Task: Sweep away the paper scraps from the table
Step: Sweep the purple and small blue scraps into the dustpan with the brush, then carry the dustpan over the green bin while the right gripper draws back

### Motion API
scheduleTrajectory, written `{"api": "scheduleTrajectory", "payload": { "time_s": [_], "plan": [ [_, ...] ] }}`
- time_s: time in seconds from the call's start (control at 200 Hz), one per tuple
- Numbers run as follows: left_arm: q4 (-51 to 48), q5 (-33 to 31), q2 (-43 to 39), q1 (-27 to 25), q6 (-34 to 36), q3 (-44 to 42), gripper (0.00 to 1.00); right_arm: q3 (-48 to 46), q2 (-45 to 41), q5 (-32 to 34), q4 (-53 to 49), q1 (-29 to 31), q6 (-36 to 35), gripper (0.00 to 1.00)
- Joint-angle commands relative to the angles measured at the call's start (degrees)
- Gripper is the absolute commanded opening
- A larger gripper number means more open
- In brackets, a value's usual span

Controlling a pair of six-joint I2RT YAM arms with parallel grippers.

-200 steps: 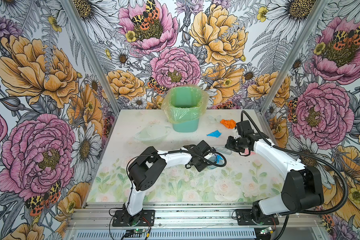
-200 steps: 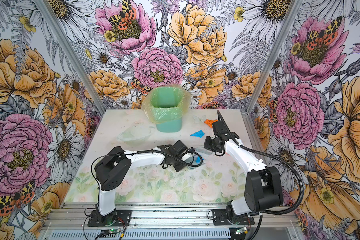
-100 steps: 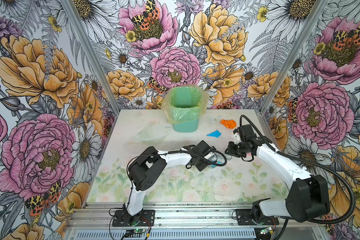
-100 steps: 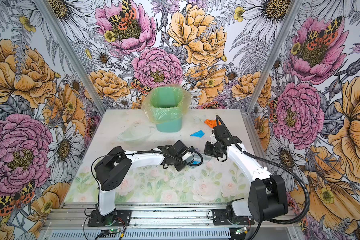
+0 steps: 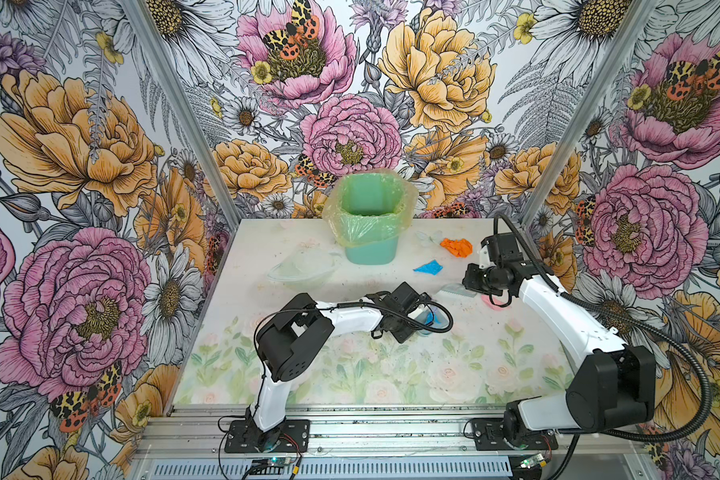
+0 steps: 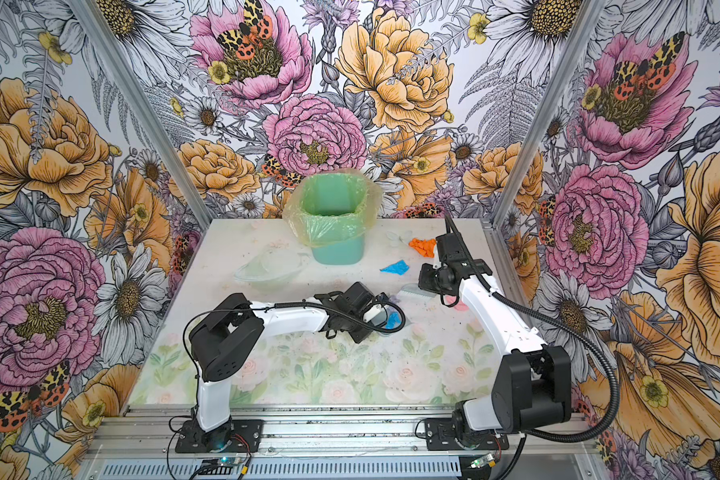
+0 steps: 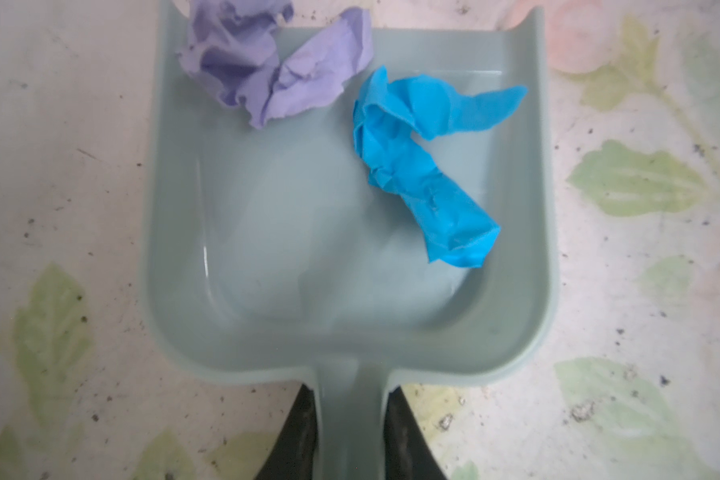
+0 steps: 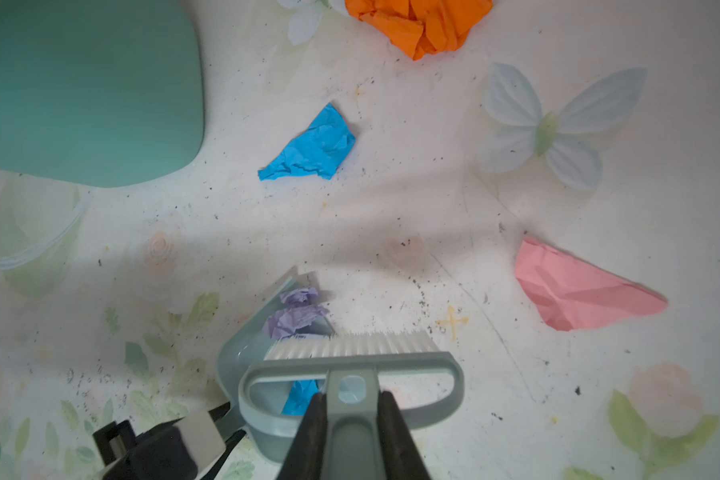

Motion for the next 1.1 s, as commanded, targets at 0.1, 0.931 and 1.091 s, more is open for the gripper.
{"api": "scheduleTrajectory", "payload": {
  "time_s": [0.1,0.931,1.091],
  "plan": [
    [0.4,-0.4,0.0,0.0,-0.5,-0.3,0.00,-0.2,4.4,8.2,7.5,3.1,2.3,0.00],
    [-0.5,-1.4,0.8,-0.1,-0.5,1.4,0.00,-4.0,-0.2,-9.6,1.4,5.9,-8.8,0.00],
    [0.3,-2.4,-0.5,-0.1,-0.8,0.3,0.00,-2.5,-2.3,-9.9,1.1,4.6,-8.3,0.00]
  ]
}}
